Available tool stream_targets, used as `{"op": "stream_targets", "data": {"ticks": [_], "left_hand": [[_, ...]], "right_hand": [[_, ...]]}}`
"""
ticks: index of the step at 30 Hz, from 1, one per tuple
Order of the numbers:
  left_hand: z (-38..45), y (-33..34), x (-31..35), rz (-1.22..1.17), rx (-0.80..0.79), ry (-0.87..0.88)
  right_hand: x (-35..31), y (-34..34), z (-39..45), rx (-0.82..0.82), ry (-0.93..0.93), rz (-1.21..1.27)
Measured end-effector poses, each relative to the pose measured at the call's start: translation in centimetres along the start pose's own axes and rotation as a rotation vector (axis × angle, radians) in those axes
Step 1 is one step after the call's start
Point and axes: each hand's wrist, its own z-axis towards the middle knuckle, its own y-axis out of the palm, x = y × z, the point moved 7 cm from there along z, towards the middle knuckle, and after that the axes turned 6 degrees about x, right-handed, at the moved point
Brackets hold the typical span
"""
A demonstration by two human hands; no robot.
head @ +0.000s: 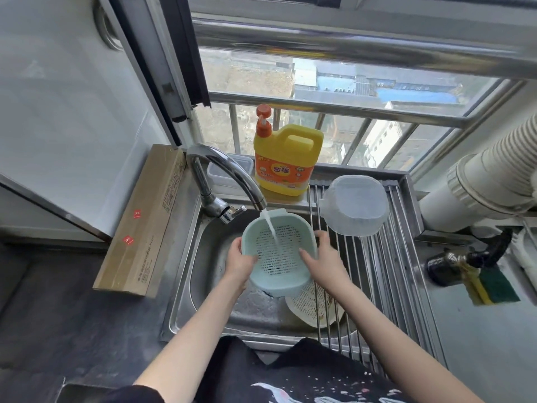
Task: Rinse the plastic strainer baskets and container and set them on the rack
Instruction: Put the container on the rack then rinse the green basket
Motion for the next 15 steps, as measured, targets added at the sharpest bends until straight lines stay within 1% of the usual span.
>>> {"op": "stream_targets", "data": {"ticks": [2,4,6,8,9,12,14,15], "left_hand": [[0.4,0.1,-0.1,-0.047,-0.021,-0.016],[0.6,0.2,-0.2,-0.112,-0.039,-0.035],[0.6,0.2,-0.4,-0.194,-0.057,-0.087],[0.3,0.6,-0.9,-0.225,-0.118,-0.178],[-0.1,0.9,-1.3,-0.21,-0.179,-0.235],[-2.6,1.9,-2.3,-0.072,-0.394,-0.412],[-3.2,2.2,-2.5,-0.061,-0.451,-0.446],[-3.1,2.2,-2.4,-0.069,-0.444,-0.425]], "right_hand": [[0.6,0.6,-0.2,-0.11,0.093,0.056],[0.8,0.8,-0.4,-0.134,0.171,0.177],[0.7,0.7,-0.4,-0.12,0.209,0.26],[0.3,0.5,-0.4,-0.087,0.188,0.277],[0.2,0.4,-0.3,-0.071,0.171,0.284],[-0.2,0.2,-0.4,-0.033,0.141,0.31],[-0.3,0.1,-0.3,-0.026,0.12,0.3],[-0.3,0.1,-0.4,-0.043,0.115,0.305]]}}
